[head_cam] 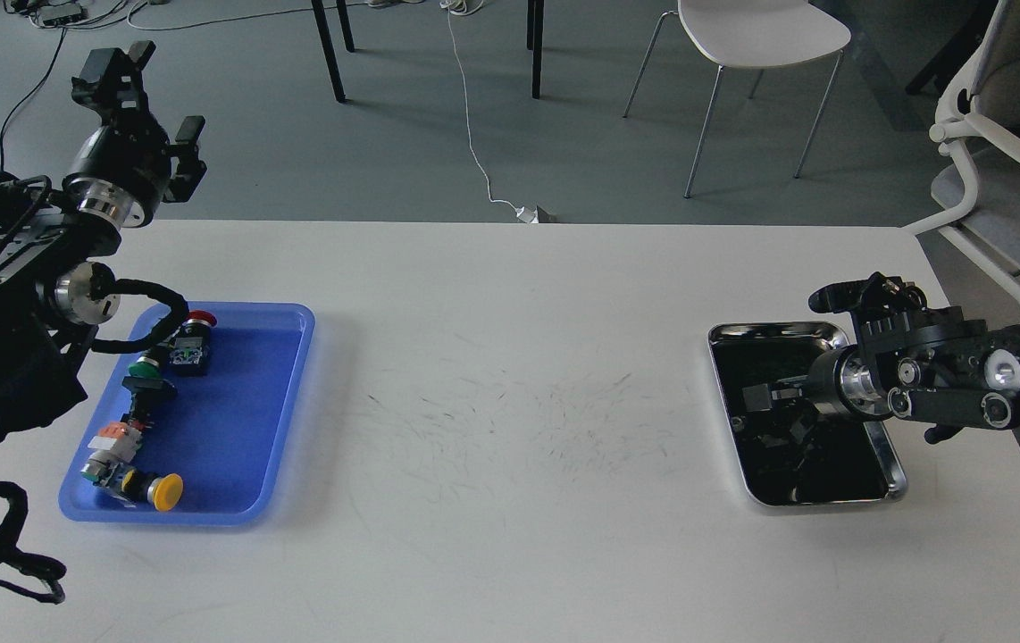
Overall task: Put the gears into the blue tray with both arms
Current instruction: 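Reach the right gripper into the steel tray and grasp a small black gear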
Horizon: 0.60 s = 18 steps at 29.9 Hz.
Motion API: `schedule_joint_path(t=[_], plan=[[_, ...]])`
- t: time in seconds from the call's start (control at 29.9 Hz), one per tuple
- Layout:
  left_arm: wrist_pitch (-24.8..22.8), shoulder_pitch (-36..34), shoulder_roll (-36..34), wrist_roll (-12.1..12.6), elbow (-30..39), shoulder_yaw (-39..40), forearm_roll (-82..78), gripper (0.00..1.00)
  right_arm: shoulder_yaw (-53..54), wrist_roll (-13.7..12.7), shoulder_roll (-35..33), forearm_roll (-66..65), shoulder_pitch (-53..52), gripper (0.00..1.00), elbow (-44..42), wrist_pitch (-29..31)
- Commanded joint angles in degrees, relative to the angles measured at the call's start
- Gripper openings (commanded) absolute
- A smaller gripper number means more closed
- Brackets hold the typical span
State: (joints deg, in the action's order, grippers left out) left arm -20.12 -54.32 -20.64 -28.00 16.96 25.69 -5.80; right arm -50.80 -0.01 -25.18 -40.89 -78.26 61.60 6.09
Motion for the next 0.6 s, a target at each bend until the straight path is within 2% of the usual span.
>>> schedule_joint_path(t=[0.0,0.13,0.17,0.27,0.4,0.47,0.5,0.57], plan=[[0.0,0.0,0.0,0.0,0.0,0.0,0.0,0.98,0.1,0.0,0.0,0.0,0.0,0.72,-0.1,-0.1],[0.0,0.0,0.1,0.0,0.0,0.0,0.0,0.98,0.0,0.0,0.0,0.1,0.1,0.7,-0.1,-0.1],[0.0,0.0,0.1,0.0,0.0,0.0,0.0,0.98,0.0,0.0,0.0,0.1,0.1,0.67,-0.1,-0.1],[0.0,0.0,0.0,0.0,0.0,-0.1,0.0,0.98,0.0,0.1,0.0,0.0,0.0,0.49,0.0,0.0],[0.0,0.0,0.0,0.0,0.0,-0.1,0.0,0.98,0.0,0.3,-0.4,-0.2,-0.7,0.36,0.3,0.1],[0.0,0.0,0.0,0.0,0.0,-0.2,0.0,0.98,-0.1,0.5,-0.6,-0.2,-1.2,0.11,0.4,0.4],[0.0,0.0,0.0,0.0,0.0,-0.2,-0.1,0.98,-0.1,0.6,-0.5,-0.2,-1.4,0.01,0.3,0.4],[0.0,0.0,0.0,0.0,0.0,-0.2,-0.1,0.98,0.0,0.7,-0.6,-0.2,-1.9,0.01,0.3,0.4]])
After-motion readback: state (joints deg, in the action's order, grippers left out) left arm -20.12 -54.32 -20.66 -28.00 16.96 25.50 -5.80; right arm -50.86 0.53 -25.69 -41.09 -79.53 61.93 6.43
